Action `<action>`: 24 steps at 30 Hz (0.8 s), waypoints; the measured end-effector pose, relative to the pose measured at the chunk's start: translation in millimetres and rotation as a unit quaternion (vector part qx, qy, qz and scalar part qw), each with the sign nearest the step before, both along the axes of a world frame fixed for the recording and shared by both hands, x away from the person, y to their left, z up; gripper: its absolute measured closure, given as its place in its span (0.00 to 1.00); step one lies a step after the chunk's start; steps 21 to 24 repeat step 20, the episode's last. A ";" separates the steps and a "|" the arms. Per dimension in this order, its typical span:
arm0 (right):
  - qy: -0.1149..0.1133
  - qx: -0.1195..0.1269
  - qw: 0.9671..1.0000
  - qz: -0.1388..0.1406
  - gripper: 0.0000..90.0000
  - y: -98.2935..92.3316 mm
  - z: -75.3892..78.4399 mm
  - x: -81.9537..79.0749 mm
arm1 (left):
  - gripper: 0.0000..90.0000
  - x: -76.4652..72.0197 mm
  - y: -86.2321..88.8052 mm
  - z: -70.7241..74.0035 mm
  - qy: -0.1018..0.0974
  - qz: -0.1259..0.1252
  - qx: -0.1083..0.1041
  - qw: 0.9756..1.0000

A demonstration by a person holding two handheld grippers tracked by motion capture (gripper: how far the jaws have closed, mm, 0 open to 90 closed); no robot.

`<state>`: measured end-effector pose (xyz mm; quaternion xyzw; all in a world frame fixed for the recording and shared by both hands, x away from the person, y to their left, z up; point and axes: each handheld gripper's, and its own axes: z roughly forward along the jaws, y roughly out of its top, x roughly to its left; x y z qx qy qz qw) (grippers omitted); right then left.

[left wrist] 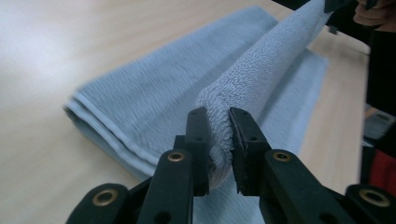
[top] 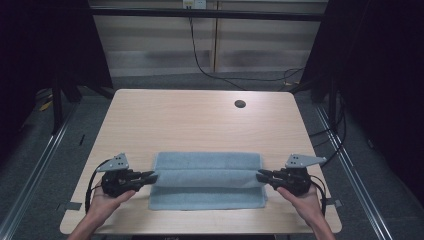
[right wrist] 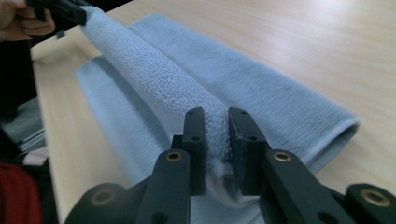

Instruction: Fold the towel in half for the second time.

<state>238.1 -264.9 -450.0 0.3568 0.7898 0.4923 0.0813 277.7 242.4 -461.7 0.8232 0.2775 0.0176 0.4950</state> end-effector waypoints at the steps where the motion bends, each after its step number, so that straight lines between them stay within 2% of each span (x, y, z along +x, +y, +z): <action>1: 0.001 0.003 1.000 0.002 0.80 -0.5 -0.7 -4.3 | 0.86 -3.7 1.0 -1.7 0.001 -0.002 0.001 1.000; 4: 0.000 0.013 1.000 0.006 0.77 -2.0 -0.9 -14.3 | 0.76 -8.9 5.8 0.9 0.009 -0.007 -0.028 1.000; 6: -0.003 0.023 1.000 0.003 0.76 -3.2 0.9 -18.3 | 0.68 -9.6 9.7 5.8 0.000 0.007 -0.026 1.000; 8: -0.009 0.022 1.000 -0.006 0.75 -3.9 2.3 -18.1 | 0.63 -4.2 13.4 8.0 -0.002 0.029 -0.032 0.999; 12: -0.019 0.039 0.998 -0.051 0.69 -9.5 0.8 -12.3 | 0.52 11.6 23.1 6.5 -0.014 0.083 -0.007 0.996; 13: -0.017 0.041 0.997 -0.059 0.66 -11.2 0.4 -11.4 | 0.49 15.2 26.8 4.1 -0.018 0.095 -0.001 0.995; 14: -0.021 0.038 0.997 -0.068 0.62 -12.9 -0.2 -11.0 | 0.49 17.5 29.8 0.9 -0.025 0.114 0.012 0.993; 15: -0.020 0.038 0.996 -0.073 0.58 -14.2 -0.9 -11.2 | 0.47 19.2 32.2 -3.1 -0.022 0.121 0.017 0.992; 16: -0.020 0.034 0.996 -0.075 0.56 -15.2 -1.3 -12.2 | 0.43 19.5 34.5 -7.3 -0.011 0.121 0.016 0.992; 17: -0.023 0.030 0.996 -0.077 0.54 -16.4 -1.9 -13.4 | 0.42 17.7 35.4 -10.8 -0.009 0.128 0.022 0.991; 18: -0.022 0.029 0.996 -0.085 0.51 -17.7 -2.5 -14.5 | 0.38 15.4 35.7 -12.6 -0.007 0.126 0.028 0.992; 20: -0.021 0.030 0.995 -0.095 0.48 -21.3 -3.7 -15.4 | 0.35 11.2 36.4 -13.9 -0.012 0.125 0.028 0.992; 24: -0.021 0.030 0.995 -0.095 0.48 -21.3 -3.7 -15.4 | 0.35 11.2 36.4 -13.9 -0.012 0.125 0.028 0.992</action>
